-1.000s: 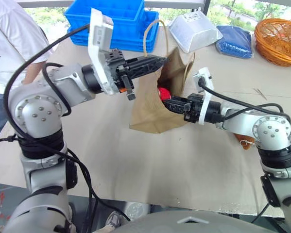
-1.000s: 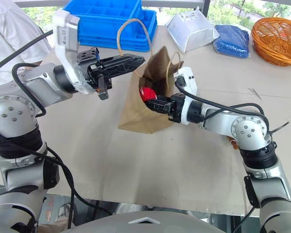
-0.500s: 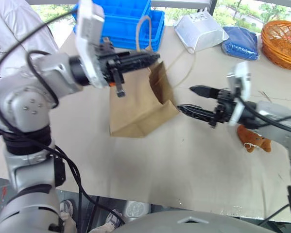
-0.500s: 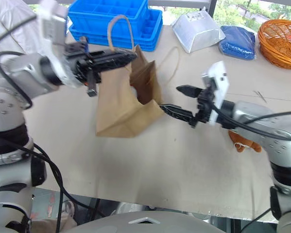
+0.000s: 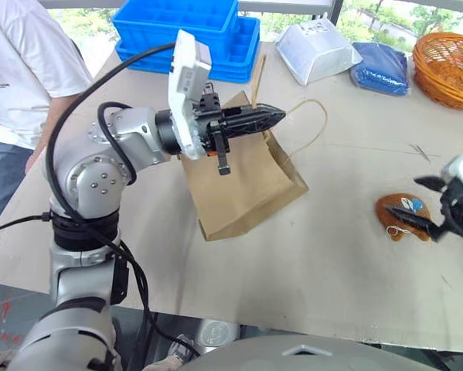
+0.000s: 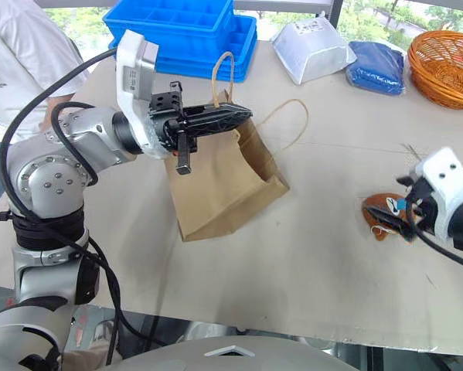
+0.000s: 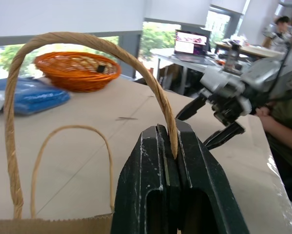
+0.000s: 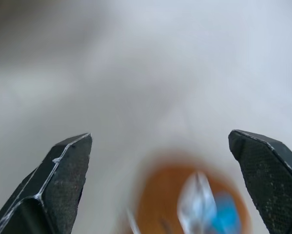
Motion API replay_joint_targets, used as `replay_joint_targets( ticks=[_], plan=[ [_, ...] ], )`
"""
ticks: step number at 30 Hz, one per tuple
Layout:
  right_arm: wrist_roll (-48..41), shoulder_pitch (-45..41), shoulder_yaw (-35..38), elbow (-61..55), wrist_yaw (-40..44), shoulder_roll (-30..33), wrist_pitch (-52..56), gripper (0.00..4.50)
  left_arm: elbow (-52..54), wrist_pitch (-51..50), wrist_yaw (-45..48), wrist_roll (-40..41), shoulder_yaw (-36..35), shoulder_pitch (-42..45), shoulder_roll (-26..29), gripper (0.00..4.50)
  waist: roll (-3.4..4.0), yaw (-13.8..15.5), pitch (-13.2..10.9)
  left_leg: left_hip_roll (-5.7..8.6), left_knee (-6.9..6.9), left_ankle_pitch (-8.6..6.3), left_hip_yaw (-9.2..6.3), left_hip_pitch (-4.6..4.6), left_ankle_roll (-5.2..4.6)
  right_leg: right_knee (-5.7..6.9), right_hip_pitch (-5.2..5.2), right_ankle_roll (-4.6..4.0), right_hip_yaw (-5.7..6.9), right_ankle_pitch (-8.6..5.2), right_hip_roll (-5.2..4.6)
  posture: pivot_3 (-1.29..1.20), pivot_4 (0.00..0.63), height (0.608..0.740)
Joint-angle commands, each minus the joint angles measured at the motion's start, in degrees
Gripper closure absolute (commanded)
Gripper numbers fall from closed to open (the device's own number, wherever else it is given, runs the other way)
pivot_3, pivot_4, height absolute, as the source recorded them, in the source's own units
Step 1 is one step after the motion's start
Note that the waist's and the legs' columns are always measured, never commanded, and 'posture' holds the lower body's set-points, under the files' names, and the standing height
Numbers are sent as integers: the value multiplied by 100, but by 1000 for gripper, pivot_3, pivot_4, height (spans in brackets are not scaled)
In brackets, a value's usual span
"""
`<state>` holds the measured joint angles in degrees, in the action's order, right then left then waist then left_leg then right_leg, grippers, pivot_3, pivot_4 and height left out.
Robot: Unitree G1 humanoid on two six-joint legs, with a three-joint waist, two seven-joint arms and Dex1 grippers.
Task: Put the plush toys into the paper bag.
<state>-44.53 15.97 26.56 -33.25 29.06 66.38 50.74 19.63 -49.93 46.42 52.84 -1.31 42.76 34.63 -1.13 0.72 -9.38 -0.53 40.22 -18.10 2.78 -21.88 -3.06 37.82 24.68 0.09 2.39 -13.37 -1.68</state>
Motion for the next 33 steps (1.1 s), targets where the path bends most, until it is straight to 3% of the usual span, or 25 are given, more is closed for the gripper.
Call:
replay_joint_targets(
  ticks=[1,4,8,10,13,15,19,21,24,26,28,30,33],
  plan=[
    [760,-341,-928,496,-57,-10,-20,57,76,439,168,-330,120,144,-111,4500,-2,-13,0,-1,0,0,0,5,1,1,-1,1,-4,0,5,0,150,740],
    [1310,-777,-1656,966,-122,-185,-69,57,39,569,155,-466,164,125,-227,4500,-1,-5,0,-2,0,1,-2,7,3,3,0,4,-12,-4,15,0,150,740],
    [1557,-964,-1833,1171,65,-314,-143,57,100,594,116,-539,167,86,-306,4500,-6,11,2,-3,4,2,-2,3,3,1,-1,4,-16,-3,17,0,150,740],
    [1377,-894,-1571,1095,238,-395,-23,57,144,576,84,-555,151,26,-320,4500,-14,13,7,-3,5,1,-2,3,3,0,-2,4,-16,-3,16,0,150,740],
    [895,-799,-849,896,479,-676,206,1405,133,666,140,-515,91,-62,-395,4500,-15,17,7,-3,6,1,-4,3,3,1,-4,4,-15,-3,14,0,150,740],
    [830,-608,-494,803,626,-713,292,2077,127,684,174,-526,98,-71,-406,4500,-14,24,7,-3,6,1,-5,2,3,1,-3,4,-13,-3,13,0,150,740],
    [1107,-280,-423,799,749,-711,209,3852,45,726,244,-572,138,-17,-446,4500,-13,23,6,-3,6,1,-5,2,3,4,-3,4,-13,-3,13,0,150,740],
    [1090,-289,-381,787,764,-806,205,4362,-11,736,299,-573,157,19,-461,4500,-13,18,6,-3,6,1,-4,4,3,4,-3,4,-13,-3,13,0,150,740],
    [465,-544,222,599,899,-1202,159,4362,-68,744,366,-581,136,36,-456,4500,-13,15,6,-3,6,1,-5,4,3,6,-3,4,-13,-3,14,0,150,740],
    [-640,-1028,829,307,1035,-1599,122,4362,-100,774,593,-475,114,11,-441,4500,-10,-3,4,-3,6,1,-6,4,3,6,-3,4,-13,-3,16,0,150,740],
    [-1735,-1771,1057,175,664,-1849,241,4362,-127,746,837,-391,126,9,-389,4500,9,-27,-2,-2,7,1,-1,7,3,7,-2,5,-19,-2,16,0,150,740],
    [-2040,-2733,624,137,8,-2082,262,4362,-168,732,999,-360,129,57,-381,4500,7,-55,-3,-4,7,2,-2,12,3,11,-3,4,-20,-2,20,0,150,740],
    [-1355,-3792,-700,92,-492,-2495,209,4362,-212,709,1087,-336,120,162,-410,4500,7,-69,-2,-4,7,3,-5,13,6,14,-2,2,-20,-2,22,0,150,740]
  ],
)
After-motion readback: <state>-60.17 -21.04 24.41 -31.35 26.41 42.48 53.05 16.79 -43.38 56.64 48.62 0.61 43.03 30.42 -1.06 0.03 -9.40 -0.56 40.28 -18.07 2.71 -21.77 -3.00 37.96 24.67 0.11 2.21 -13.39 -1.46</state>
